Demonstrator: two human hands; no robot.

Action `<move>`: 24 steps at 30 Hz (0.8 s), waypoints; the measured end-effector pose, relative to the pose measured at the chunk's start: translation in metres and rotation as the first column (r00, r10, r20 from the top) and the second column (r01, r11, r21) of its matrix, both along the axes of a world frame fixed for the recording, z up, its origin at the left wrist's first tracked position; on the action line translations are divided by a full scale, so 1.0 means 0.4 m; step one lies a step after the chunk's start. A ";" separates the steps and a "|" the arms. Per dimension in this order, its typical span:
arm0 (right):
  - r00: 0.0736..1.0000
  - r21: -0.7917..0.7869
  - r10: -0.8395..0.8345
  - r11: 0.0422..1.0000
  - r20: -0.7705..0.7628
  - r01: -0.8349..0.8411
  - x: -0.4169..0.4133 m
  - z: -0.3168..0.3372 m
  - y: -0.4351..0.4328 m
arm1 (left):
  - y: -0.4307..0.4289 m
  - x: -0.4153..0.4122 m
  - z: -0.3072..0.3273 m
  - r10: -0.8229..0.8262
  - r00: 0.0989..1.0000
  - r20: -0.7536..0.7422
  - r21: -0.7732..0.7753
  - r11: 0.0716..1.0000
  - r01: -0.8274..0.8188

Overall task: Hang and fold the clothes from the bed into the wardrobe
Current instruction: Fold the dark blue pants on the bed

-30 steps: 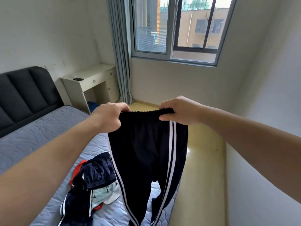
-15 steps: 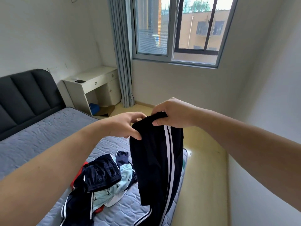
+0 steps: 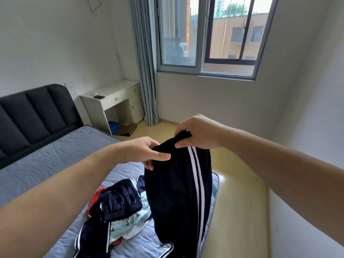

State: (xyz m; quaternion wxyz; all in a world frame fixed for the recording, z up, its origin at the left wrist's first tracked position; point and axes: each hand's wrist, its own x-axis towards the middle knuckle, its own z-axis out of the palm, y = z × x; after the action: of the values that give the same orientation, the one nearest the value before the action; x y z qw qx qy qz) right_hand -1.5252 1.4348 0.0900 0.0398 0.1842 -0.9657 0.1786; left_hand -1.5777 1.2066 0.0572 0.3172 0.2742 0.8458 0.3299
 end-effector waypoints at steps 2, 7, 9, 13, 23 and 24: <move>1.000 0.002 0.002 1.000 0.001 -0.002 0.002 -0.006 -0.004 | 0.012 -0.003 0.004 0.048 0.975 -0.218 -0.070 0.995 -0.064; 0.995 0.004 -0.048 0.999 0.087 0.048 0.014 -0.026 -0.012 | 0.007 -0.046 0.058 0.063 0.729 -0.682 -0.104 0.978 -0.181; 0.990 -0.002 -0.062 0.998 0.129 0.063 0.018 -0.038 -0.021 | 0.007 -0.046 0.078 0.025 0.670 -0.742 -0.089 0.987 -0.135; 0.984 0.007 -0.075 0.997 0.161 0.074 0.022 -0.065 -0.029 | 0.002 -0.028 0.105 -0.014 0.603 -0.797 -0.025 1.000 -0.010; 0.997 -0.004 0.027 1.000 -0.074 -0.027 0.002 -0.057 0.034 | 0.020 0.030 0.142 -0.215 0.479 -0.851 -0.106 0.964 0.244; 0.994 0.003 0.068 0.998 -0.091 -0.068 0.000 -0.051 0.039 | 0.022 0.037 0.146 -0.218 0.470 -0.855 -0.105 0.961 0.254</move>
State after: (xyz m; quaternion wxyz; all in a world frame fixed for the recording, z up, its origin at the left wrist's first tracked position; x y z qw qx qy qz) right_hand -1.5250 1.4503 0.0697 0.0776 0.2247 -0.9561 0.1713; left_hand -1.5631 1.2154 0.1156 -0.1072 0.5208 0.8386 0.1186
